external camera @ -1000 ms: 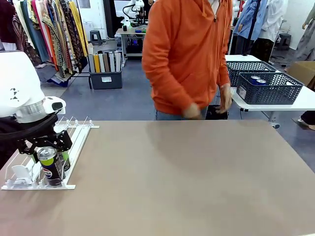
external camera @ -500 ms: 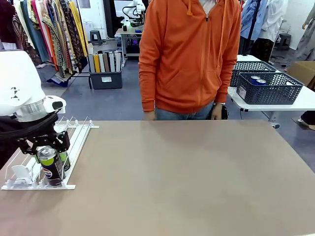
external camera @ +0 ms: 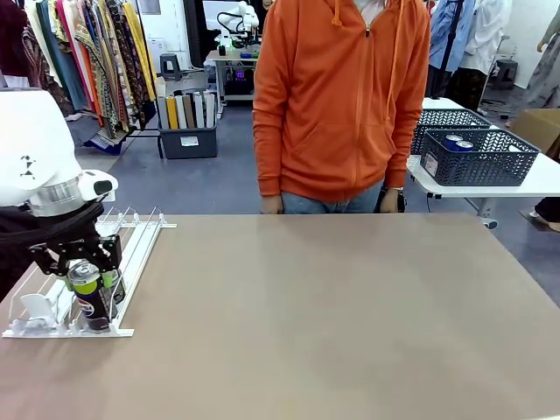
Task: Retrieve and store the cans from the dispenser.
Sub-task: Pick up one can from the Automatic Can Dispenser and place it in the middle of the table.
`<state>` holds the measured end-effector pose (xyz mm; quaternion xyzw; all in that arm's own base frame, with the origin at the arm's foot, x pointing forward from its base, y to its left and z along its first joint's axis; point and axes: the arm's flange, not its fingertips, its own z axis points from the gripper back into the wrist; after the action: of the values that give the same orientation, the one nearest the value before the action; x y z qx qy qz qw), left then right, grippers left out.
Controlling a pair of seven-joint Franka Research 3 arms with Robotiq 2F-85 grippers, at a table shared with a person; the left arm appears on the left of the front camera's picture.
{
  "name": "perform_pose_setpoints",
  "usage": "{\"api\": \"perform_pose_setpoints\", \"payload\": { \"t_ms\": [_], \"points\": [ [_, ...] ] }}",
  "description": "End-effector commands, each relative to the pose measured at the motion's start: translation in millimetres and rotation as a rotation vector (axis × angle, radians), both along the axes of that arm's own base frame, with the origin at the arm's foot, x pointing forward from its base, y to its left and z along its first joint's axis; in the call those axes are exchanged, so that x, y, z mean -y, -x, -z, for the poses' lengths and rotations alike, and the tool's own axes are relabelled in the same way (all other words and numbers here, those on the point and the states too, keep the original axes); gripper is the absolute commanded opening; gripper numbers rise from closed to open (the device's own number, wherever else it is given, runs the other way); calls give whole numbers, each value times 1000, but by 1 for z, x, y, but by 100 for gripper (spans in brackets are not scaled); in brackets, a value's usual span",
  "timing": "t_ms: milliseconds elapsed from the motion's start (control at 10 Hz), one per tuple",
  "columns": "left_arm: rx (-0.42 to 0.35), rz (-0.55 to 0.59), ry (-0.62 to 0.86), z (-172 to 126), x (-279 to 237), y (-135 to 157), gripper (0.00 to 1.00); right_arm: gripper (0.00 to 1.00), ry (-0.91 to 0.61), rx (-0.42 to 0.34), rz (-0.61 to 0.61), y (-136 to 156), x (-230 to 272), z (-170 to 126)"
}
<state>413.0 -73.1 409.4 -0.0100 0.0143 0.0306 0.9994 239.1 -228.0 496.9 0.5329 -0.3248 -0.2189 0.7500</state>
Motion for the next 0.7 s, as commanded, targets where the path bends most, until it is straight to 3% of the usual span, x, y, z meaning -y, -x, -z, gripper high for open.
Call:
{"api": "perform_pose_setpoints", "payload": {
  "t_ms": [0,200,400,600],
  "points": [
    [26,-30,-7,-16,-3,-3,0,100,-6,40,2,-3,0,-1],
    [115,-68,-9,-76,-11,7,0,100,-6,40,2,-3,0,-1],
    [239,49,40,-137,-21,36,0,100,-6,40,2,-3,0,-1],
    [357,35,92,-172,-39,66,0,100,-6,40,2,-3,0,-1]
  ]
}}
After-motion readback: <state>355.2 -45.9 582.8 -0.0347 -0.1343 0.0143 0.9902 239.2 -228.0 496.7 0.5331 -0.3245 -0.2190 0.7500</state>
